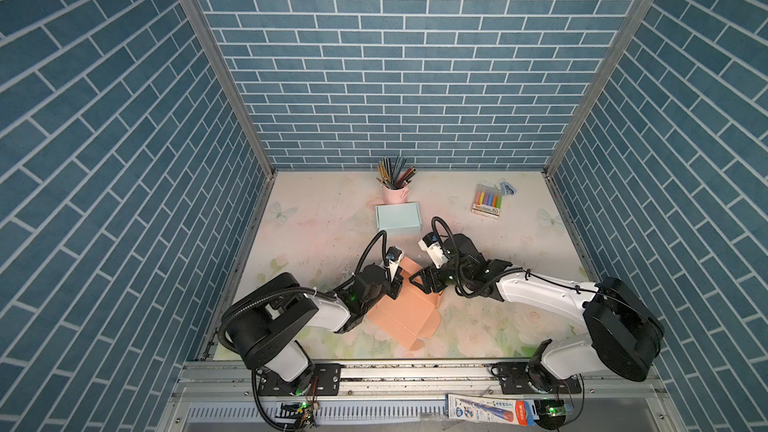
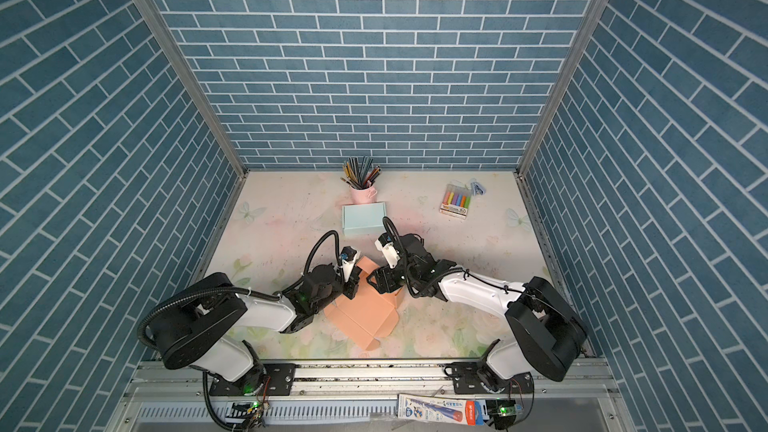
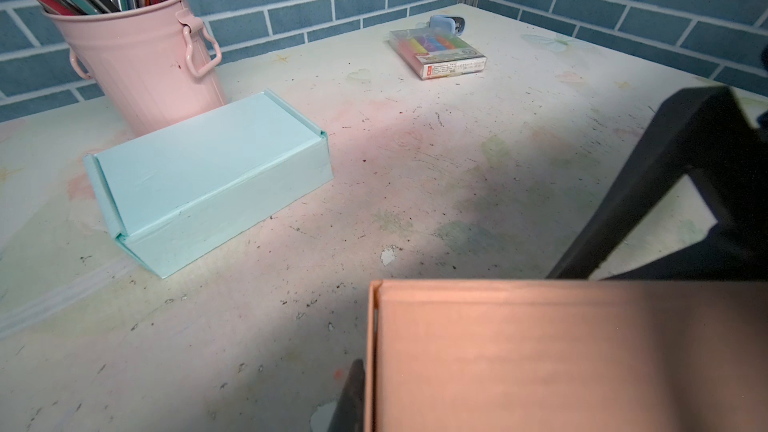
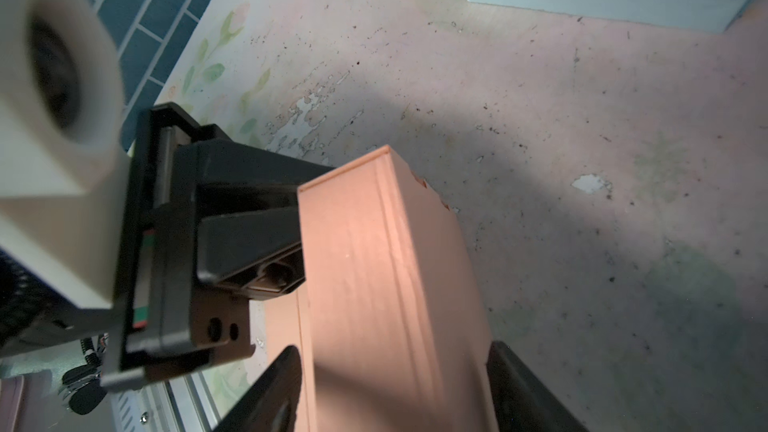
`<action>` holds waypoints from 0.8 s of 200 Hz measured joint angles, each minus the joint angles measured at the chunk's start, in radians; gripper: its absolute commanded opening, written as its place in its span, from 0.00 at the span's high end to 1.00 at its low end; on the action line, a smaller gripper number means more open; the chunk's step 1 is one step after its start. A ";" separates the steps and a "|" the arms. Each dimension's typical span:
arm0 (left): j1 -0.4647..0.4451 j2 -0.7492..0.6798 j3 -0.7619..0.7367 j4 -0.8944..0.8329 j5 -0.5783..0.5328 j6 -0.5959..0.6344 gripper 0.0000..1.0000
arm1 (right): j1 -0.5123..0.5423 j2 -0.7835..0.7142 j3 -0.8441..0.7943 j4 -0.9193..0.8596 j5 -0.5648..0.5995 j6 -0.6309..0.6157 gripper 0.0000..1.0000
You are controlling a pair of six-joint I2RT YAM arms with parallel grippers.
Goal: Fold the paper box
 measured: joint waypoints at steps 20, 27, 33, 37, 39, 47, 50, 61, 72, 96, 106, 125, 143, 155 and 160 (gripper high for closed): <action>-0.006 0.000 -0.002 0.000 -0.003 -0.003 0.79 | 0.000 0.000 0.000 -0.009 0.016 0.000 0.31; -0.008 0.000 -0.002 0.000 -0.005 -0.003 0.78 | 0.000 0.000 0.000 -0.011 0.021 0.000 0.31; -0.010 0.000 -0.002 0.000 -0.005 -0.004 0.78 | 0.000 0.000 0.000 -0.014 0.022 0.000 0.31; -0.011 0.000 -0.003 0.000 -0.006 -0.005 0.77 | 0.000 0.000 0.000 -0.015 0.024 0.000 0.31; -0.012 -0.001 -0.003 0.000 -0.006 -0.005 0.77 | 0.000 0.000 0.000 -0.016 0.025 0.000 0.31; -0.014 -0.003 -0.007 0.000 -0.007 -0.006 0.76 | 0.000 0.000 0.000 -0.018 0.029 0.000 0.31; -0.015 -0.005 -0.009 0.000 -0.006 -0.006 0.75 | 0.000 0.000 0.000 -0.018 0.030 0.000 0.31; -0.017 -0.014 -0.017 -0.002 -0.007 -0.010 0.74 | 0.000 0.000 0.000 -0.022 0.035 0.000 0.31; -0.019 -0.027 -0.025 -0.008 -0.007 -0.011 0.74 | 0.000 0.000 0.000 -0.025 0.042 0.000 0.31; -0.027 -0.069 -0.049 -0.020 -0.006 -0.027 0.71 | 0.000 0.000 0.000 -0.031 0.056 0.000 0.32; -0.032 -0.095 -0.062 -0.029 -0.006 -0.041 0.71 | 0.000 0.000 0.000 -0.032 0.059 0.000 0.32; -0.038 -0.153 -0.081 -0.058 -0.005 -0.082 0.71 | 0.000 0.000 0.000 -0.031 0.059 0.001 0.32; -0.043 -0.224 -0.093 -0.110 -0.009 -0.141 0.70 | -0.009 0.000 0.000 -0.029 0.055 0.002 0.33; -0.043 -0.278 -0.095 -0.163 -0.018 -0.183 0.68 | -0.016 0.000 -0.001 -0.023 0.047 0.004 0.34; -0.043 -0.300 -0.094 -0.188 -0.022 -0.201 0.67 | -0.022 -0.001 -0.002 -0.017 0.042 0.004 0.34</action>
